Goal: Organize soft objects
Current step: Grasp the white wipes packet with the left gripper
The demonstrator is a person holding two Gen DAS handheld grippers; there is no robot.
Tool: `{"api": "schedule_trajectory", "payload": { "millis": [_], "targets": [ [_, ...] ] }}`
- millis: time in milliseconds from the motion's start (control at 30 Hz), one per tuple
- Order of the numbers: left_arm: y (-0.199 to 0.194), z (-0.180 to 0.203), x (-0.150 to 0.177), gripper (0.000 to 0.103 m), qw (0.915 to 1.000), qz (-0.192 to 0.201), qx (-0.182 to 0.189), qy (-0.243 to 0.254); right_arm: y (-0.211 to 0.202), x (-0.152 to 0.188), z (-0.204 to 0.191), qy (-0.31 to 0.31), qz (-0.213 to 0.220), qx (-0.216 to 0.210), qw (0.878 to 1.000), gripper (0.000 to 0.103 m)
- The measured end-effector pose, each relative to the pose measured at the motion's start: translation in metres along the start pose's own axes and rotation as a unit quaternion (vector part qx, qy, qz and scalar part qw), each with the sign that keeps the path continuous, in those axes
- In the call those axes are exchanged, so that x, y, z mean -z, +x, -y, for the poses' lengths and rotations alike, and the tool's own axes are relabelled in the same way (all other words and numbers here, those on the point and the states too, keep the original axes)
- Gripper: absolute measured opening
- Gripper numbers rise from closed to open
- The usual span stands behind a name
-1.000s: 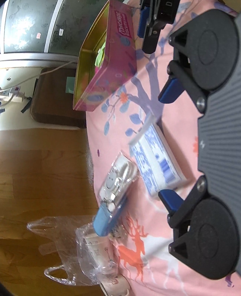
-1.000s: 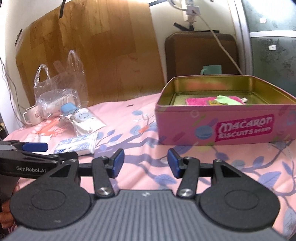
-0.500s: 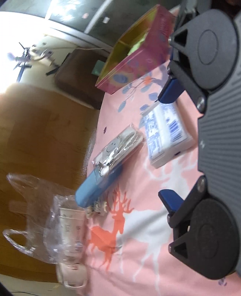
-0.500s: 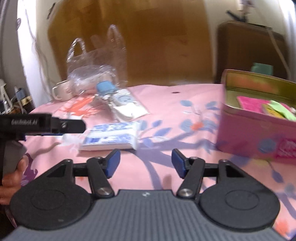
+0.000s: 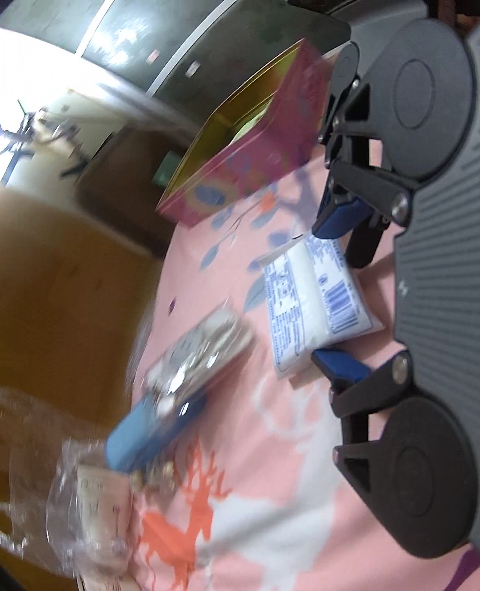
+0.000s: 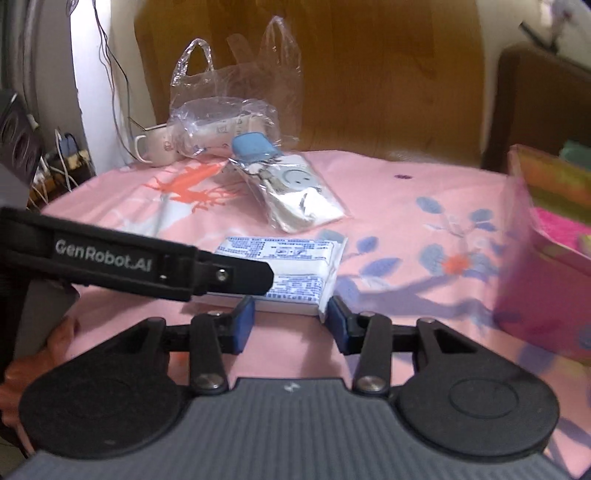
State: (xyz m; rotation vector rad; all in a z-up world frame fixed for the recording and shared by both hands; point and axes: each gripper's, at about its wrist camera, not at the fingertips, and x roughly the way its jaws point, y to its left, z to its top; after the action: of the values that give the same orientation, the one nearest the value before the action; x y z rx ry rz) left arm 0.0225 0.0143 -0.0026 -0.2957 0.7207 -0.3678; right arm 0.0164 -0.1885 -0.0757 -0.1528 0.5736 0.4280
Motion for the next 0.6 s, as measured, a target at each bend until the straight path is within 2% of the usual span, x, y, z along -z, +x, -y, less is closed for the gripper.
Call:
{"api": "schedule_trajectory", "payload": {
  "millis": [100, 233, 333, 533, 600],
  "targets": [
    [0.001, 0.017, 0.009, 0.066, 0.9994, -0.014, 0.028, 0.015, -0.028, 0.015, 0.007, 0.001, 0.015, 0.034, 0.999, 0.047],
    [0.008, 0.048, 0.02, 0.066, 0.9957, -0.037, 0.075, 0.039, -0.065, 0.037, 0.029, 0.034, 0.027, 0.076, 0.996, 0.047],
    [0.021, 0.078, 0.028, 0.066, 0.9901, -0.061, 0.109, 0.064, -0.087, 0.053, 0.043, 0.059, 0.034, 0.11, 0.992, 0.047],
    [0.047, 0.145, 0.039, 0.067, 0.9765, -0.085, 0.142, 0.138, -0.126, 0.08, 0.072, 0.113, 0.058, 0.163, 0.978, 0.049],
    [0.055, 0.162, 0.042, 0.071, 0.9716, -0.092, 0.153, 0.156, -0.132, 0.086, 0.081, 0.122, 0.06, 0.173, 0.976, 0.049]
  ]
}}
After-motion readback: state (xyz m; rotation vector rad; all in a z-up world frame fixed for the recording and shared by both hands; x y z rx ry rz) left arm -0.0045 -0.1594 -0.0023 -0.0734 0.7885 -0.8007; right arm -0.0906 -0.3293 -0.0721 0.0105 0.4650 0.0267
